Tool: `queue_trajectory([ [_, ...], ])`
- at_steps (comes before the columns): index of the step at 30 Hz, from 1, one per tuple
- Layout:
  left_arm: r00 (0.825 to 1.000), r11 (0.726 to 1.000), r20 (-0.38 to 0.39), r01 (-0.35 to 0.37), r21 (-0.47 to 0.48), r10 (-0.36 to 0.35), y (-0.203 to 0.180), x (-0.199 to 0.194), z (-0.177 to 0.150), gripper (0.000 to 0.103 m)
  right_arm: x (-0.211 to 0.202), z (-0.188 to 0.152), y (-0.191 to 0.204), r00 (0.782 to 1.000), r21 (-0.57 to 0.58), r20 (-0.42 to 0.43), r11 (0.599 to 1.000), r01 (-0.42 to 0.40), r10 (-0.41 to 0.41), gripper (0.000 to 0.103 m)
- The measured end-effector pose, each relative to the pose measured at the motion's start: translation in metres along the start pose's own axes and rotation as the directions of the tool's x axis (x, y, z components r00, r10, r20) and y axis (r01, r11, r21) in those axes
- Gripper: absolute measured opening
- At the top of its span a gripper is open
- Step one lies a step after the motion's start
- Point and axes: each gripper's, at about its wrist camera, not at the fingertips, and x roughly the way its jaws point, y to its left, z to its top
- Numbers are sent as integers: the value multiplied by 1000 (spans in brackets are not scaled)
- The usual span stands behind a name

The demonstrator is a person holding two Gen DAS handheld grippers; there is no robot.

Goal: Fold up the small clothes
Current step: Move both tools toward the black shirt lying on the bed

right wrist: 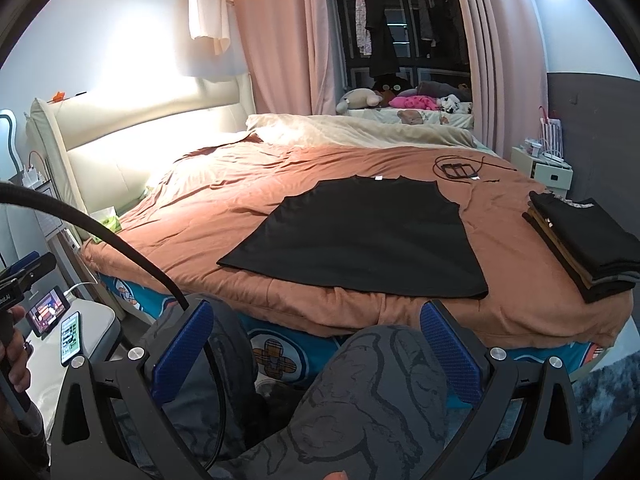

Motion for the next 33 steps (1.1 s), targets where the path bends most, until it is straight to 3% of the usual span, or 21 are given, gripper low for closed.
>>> queue_trajectory([
  [23,999,998,36,15,-56,-13,15,-11,-3,102,-12,4,4,1000,-6,23,1000,22,-22,103],
  [33,999,1000,52,9,-27,-7,14,-11,9,103,-6,7,1,999,-1,45,1000,20,-20,103],
])
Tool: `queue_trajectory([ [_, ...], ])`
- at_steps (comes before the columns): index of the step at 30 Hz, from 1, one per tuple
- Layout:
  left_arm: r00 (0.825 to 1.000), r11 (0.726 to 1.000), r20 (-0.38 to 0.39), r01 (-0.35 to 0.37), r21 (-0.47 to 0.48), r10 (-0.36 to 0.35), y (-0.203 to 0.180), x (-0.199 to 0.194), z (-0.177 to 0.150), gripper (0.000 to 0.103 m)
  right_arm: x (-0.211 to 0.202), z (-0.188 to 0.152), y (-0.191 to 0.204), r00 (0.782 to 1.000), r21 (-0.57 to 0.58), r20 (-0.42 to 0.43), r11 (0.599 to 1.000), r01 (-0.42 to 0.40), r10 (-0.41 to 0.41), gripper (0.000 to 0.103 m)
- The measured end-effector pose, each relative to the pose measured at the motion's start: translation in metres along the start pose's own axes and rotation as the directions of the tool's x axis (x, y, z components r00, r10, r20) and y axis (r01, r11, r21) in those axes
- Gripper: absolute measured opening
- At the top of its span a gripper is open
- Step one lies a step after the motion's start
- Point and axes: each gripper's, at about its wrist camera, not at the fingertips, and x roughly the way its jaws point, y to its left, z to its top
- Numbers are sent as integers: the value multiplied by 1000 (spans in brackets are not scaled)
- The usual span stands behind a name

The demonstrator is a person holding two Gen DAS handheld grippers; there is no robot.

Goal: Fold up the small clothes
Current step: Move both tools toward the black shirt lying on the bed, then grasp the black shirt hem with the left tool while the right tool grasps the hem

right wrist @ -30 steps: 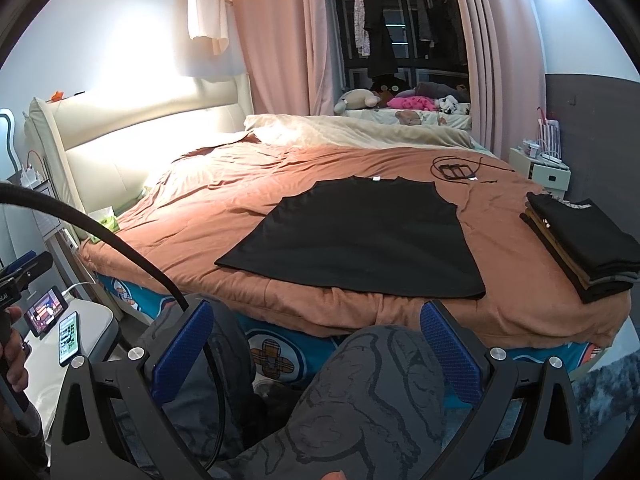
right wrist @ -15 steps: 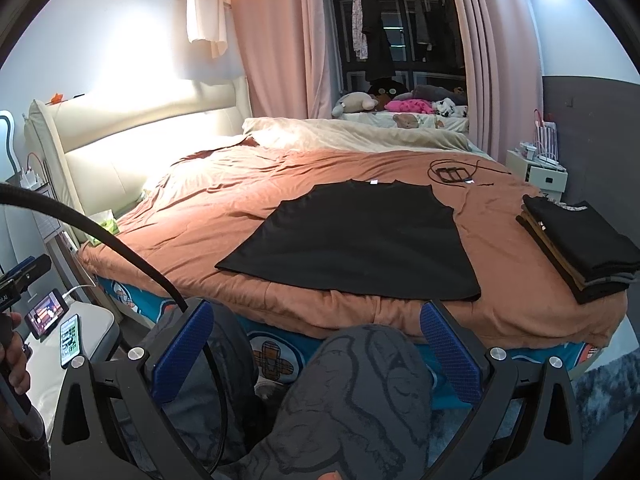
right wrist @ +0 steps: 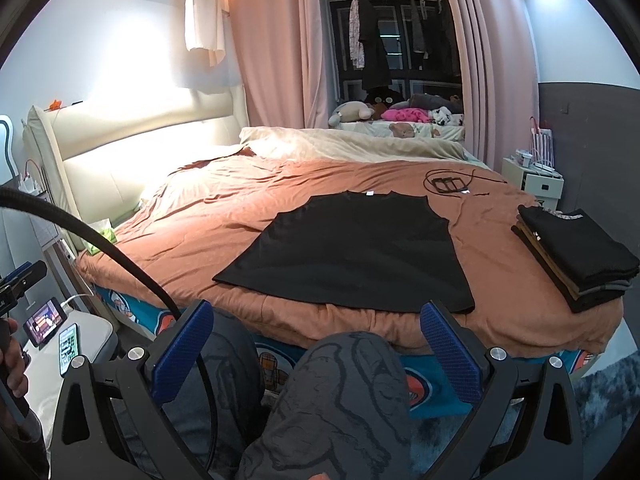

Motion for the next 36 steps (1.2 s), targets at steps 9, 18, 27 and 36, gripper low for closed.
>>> queue_trajectory([
  [9,1000,1000,8,10,13,-10,2,17,9,102,15,1,-11,999,32,29,999,26,-27,103],
  [18,1000,1000,-24,19,8,-19,-6,64,15,102,51,5,-26,995,39,18,995,94,-95,103],
  [27,995,1000,-102,6,-6,-6,-8,118,17,102,99,22,-31,989,60,-26,988,145,-144,103],
  [36,984,1000,-177,17,-11,-18,-12,170,18,102,136,44,-39,980,67,-56,979,194,-190,103],
])
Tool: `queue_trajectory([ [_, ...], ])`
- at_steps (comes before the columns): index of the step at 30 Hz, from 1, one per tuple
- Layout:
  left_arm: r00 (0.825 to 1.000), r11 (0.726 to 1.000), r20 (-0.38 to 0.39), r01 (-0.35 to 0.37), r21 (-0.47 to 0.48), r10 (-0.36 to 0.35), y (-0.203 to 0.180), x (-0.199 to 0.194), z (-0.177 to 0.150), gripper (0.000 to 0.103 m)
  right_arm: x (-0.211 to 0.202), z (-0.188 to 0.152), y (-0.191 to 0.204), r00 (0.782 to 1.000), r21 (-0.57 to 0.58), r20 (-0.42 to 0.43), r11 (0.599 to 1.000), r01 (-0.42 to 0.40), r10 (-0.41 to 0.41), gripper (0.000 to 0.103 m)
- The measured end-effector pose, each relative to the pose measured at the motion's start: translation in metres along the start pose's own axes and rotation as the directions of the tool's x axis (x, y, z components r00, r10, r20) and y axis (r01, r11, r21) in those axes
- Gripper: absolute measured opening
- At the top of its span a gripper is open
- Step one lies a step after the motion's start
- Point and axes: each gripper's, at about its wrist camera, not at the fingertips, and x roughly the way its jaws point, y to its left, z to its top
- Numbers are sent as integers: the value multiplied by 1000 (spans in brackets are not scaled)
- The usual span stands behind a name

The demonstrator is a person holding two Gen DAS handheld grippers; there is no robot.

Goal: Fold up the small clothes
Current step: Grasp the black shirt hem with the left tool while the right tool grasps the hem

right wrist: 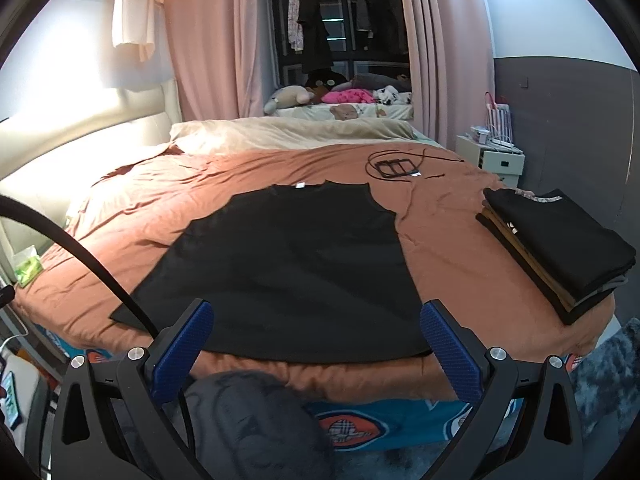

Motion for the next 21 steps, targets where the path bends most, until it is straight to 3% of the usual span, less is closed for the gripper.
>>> queue_trajectory([
  [7,999,999,-28,-41,7,41,-10,40,11,102,29,11,-7,999,-7,-29,1000,13,-13,103],
  [13,994,999,-107,18,-32,-21,-9,85,20,102,54,15,-24,995,9,-96,1000,2,-1,103],
  [16,989,999,-143,33,-8,-34,-16,107,20,96,66,21,-39,992,50,-125,999,-6,12,103],
  [21,972,997,-225,74,-1,-72,-22,147,18,76,87,27,-62,988,98,-152,995,11,5,98],
])
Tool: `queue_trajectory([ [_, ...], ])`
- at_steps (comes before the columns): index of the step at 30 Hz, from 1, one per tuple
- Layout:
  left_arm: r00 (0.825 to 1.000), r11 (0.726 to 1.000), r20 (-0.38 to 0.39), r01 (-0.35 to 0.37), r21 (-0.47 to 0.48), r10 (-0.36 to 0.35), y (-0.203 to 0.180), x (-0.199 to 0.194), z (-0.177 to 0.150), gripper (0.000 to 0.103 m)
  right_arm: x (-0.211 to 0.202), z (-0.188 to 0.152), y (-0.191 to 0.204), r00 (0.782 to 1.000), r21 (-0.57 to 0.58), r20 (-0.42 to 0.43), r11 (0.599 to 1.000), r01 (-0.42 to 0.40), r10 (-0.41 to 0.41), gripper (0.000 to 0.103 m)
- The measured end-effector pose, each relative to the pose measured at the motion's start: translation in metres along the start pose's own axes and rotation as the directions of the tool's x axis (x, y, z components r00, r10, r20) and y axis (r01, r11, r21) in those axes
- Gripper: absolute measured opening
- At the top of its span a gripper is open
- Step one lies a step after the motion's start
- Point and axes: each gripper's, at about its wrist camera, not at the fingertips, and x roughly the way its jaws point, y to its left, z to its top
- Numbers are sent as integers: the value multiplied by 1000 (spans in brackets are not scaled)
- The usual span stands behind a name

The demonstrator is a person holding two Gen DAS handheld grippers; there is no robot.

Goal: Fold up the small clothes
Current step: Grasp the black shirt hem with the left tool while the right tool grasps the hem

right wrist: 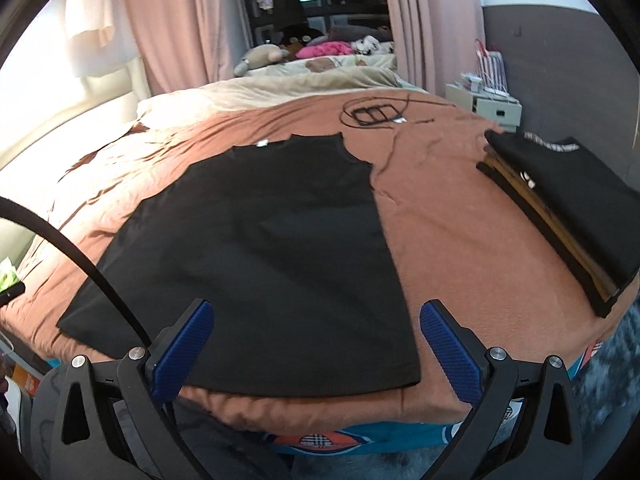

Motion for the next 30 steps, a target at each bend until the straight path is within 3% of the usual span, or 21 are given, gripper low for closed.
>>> queue_trajectory([
  [5,997,1000,-77,13,6,-13,2,30,-3,61,18,1,-18,998,59,-68,998,17,-13,81],
  [9,990,1000,-137,19,0,-19,6,49,-10,56,27,-3,-32,993,89,-113,995,47,-37,77],
  [12,983,999,-180,33,-11,-35,8,58,-17,46,30,-6,-35,990,102,-135,993,54,-40,70],
  [18,970,1000,-242,13,-18,-17,14,70,-31,40,32,-11,-45,984,123,-174,990,71,-49,62],
  [25,966,1000,-258,13,-25,-19,18,69,-36,26,39,-17,-57,982,176,-189,983,47,-13,49],
  [30,965,999,-261,31,-24,-36,12,70,-37,9,40,-20,-63,984,203,-180,979,29,8,44],
])
